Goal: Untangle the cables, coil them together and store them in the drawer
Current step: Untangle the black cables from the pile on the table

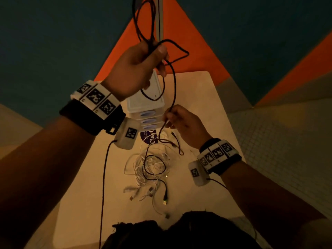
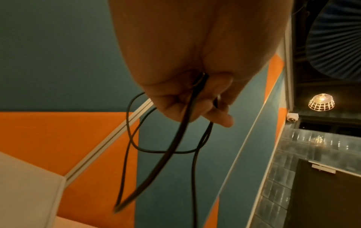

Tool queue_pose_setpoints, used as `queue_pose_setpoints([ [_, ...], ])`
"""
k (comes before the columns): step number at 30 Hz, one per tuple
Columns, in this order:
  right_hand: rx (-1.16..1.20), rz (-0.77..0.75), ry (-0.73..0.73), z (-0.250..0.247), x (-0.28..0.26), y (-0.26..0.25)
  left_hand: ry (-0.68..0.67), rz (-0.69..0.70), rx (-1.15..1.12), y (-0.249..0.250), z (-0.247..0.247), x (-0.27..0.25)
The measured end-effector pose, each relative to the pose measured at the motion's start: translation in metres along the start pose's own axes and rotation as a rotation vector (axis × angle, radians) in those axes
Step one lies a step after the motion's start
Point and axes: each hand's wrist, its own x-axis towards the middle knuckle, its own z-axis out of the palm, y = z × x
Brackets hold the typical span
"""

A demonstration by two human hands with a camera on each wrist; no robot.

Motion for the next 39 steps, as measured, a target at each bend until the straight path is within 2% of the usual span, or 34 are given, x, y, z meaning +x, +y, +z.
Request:
queue_pose_setpoints([
  [4,0.132,-0.012,0.089,-0.012,0.009,-0.015,-0.018,0.119,0.155,-0.023,0.001,-0.016],
  [8,0.395,-0.001,0.117,-0.027,0.018,-0.035,-0.105,0.178,0.398,-0.057,0.012,-0.038],
  [12,0.708,0.097,0.055,-0.031,0.025,-0.049,-0.135,0.119,0.525,-0.088,0.035,-0.055],
  [14,0.762,0.163,0.05,-0.03,0.027,-0.053,-0.141,0.07,0.526,-0.097,0.044,-0.06],
  [17,0.594,0.241,0.09,-0.031,0.026,-0.044,-0.129,-0.068,0.255,-0.093,0.051,-0.068],
  [20,0.223,0.24,0.065,-0.028,0.013,-0.028,0.001,-0.232,-0.111,-0.085,0.051,-0.071],
  [22,0.038,0.16,-0.097,-0.02,-0.002,-0.016,0.055,-0.333,-0.313,-0.078,0.047,-0.068],
  [24,-0.09,0.098,-0.277,-0.006,-0.018,-0.005,0.046,-0.357,-0.395,-0.071,0.043,-0.066],
  [26,-0.139,0.103,-0.324,0.002,-0.026,-0.002,0.02,-0.35,-0.406,-0.064,0.04,-0.066],
  [29,-0.038,0.16,-0.219,-0.006,-0.029,-0.012,0.032,-0.342,-0.377,-0.06,0.033,-0.07],
  [31,-0.113,0.089,-0.167,-0.018,-0.03,-0.021,0.037,-0.331,-0.361,-0.059,0.029,-0.074],
  [34,-0.225,0.014,-0.188,-0.026,-0.034,-0.028,0.009,-0.318,-0.334,-0.055,0.029,-0.081],
  [37,-0.13,0.064,-0.209,-0.035,-0.041,-0.032,0.01,-0.306,-0.227,-0.055,0.032,-0.09],
  [39,-0.054,0.064,-0.164,-0.047,-0.049,-0.031,0.02,-0.281,-0.152,-0.057,0.03,-0.096],
])
